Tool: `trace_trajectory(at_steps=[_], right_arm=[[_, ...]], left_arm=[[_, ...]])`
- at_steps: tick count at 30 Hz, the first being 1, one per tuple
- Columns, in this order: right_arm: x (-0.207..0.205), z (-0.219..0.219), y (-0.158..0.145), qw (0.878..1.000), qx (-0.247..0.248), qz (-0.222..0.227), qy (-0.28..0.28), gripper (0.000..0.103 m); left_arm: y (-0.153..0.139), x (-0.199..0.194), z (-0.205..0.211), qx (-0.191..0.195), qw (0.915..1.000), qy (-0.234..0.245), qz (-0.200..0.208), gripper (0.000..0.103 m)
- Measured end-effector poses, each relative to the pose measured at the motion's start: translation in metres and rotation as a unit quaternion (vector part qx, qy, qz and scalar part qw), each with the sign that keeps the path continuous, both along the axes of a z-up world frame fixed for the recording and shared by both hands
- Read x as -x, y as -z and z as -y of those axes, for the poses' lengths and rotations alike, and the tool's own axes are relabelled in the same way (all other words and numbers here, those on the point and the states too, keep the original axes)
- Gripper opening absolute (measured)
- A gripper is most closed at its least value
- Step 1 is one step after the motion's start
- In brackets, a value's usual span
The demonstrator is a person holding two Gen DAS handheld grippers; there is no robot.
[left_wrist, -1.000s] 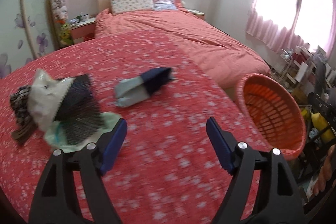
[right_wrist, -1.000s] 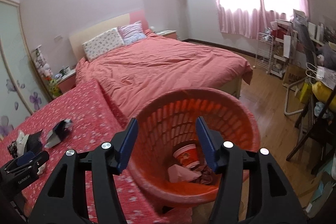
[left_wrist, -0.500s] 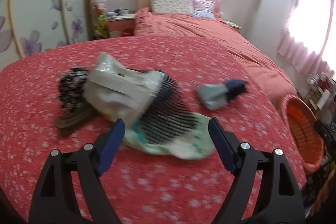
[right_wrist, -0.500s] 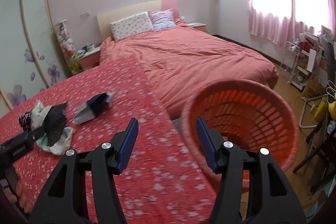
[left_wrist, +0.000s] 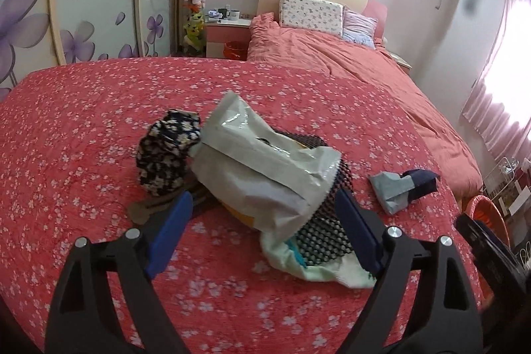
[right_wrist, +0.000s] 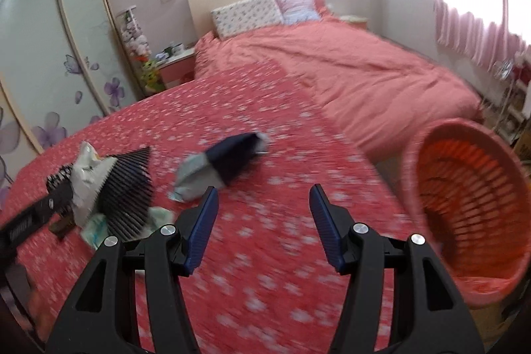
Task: Collect trash
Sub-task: 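Move both tools back over the bed toward the remaining items, then grasp the navy-and-grey sock with the right tool while the left tool grasps the plastic bag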
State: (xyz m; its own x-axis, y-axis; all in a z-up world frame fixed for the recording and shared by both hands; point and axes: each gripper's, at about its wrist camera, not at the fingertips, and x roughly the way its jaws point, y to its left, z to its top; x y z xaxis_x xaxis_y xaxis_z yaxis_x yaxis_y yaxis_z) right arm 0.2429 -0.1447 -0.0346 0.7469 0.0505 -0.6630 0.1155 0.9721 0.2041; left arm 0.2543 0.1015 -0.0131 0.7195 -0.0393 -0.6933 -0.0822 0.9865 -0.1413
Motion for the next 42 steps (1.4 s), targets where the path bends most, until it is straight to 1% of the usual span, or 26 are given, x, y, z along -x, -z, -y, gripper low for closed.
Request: trace_trajectory(at_steps=[4, 8, 13, 15, 17, 18, 19, 21, 23, 26, 29, 32, 34, 36, 42], right_arm=[[-0.026, -0.022, 0.006, 0.999, -0.026, -0.015, -0.012, 0.057], [-0.043, -0.043, 0.009, 0.999, -0.028, -0.022, -0.011, 0.056], [-0.042, -0.064, 0.010, 1.000, 0.015, -0.010, -0.019, 0.055], [-0.043, -0.067, 0.016, 0.999, 0.031, -0.023, -0.023, 0.055], [-0.044, -0.068, 0.024, 0.997, 0.062, -0.041, -0.021, 0.052], [-0.045, -0.067, 0.026, 0.996, 0.069, -0.045, -0.018, 0.050], [-0.046, -0.062, 0.028, 0.996, 0.070, -0.054, -0.012, 0.047], [-0.043, -0.049, 0.026, 0.996, 0.069, -0.055, 0.010, 0.043], [-0.041, -0.036, 0.025, 0.996, 0.064, -0.058, 0.027, 0.043], [-0.035, -0.020, 0.024, 0.997, 0.046, -0.056, 0.030, 0.043], [-0.029, -0.013, 0.025, 0.997, 0.042, -0.058, 0.030, 0.043], [-0.024, -0.010, 0.028, 0.997, 0.035, -0.063, 0.028, 0.043], [-0.022, -0.010, 0.029, 0.997, 0.033, -0.064, 0.027, 0.043], [-0.021, -0.010, 0.030, 0.997, 0.031, -0.064, 0.025, 0.043], [-0.015, -0.007, 0.027, 0.998, 0.028, -0.057, 0.019, 0.043]], left_arm=[[-0.002, 0.002, -0.011, 0.000, 1.0000, -0.004, 0.003, 0.086], [-0.002, 0.004, -0.026, 0.007, 0.9999, -0.015, 0.001, 0.086], [0.002, 0.004, -0.043, 0.025, 0.9994, -0.021, -0.007, 0.086], [0.003, 0.003, -0.043, 0.025, 0.9995, -0.018, -0.008, 0.086], [0.004, 0.002, -0.042, 0.024, 0.9996, -0.012, -0.006, 0.086], [0.004, 0.002, -0.040, 0.024, 0.9997, -0.007, -0.005, 0.086], [0.005, 0.001, -0.037, 0.024, 0.9997, -0.002, -0.005, 0.086], [0.005, 0.001, -0.030, 0.022, 0.9997, 0.007, -0.005, 0.089], [0.006, -0.002, -0.020, 0.018, 0.9997, 0.015, -0.006, 0.090], [0.008, -0.009, -0.005, 0.010, 0.9996, 0.026, -0.008, 0.091], [0.012, -0.018, 0.014, -0.011, 0.9994, 0.032, -0.012, 0.092], [0.020, -0.025, 0.028, -0.045, 0.9984, 0.026, -0.021, 0.092], [0.022, -0.025, 0.027, -0.060, 0.9977, 0.018, -0.023, 0.092], [0.026, -0.023, 0.019, -0.067, 0.9974, 0.009, -0.026, 0.092], [0.031, -0.014, -0.024, -0.069, 0.9965, -0.032, -0.036, 0.092]])
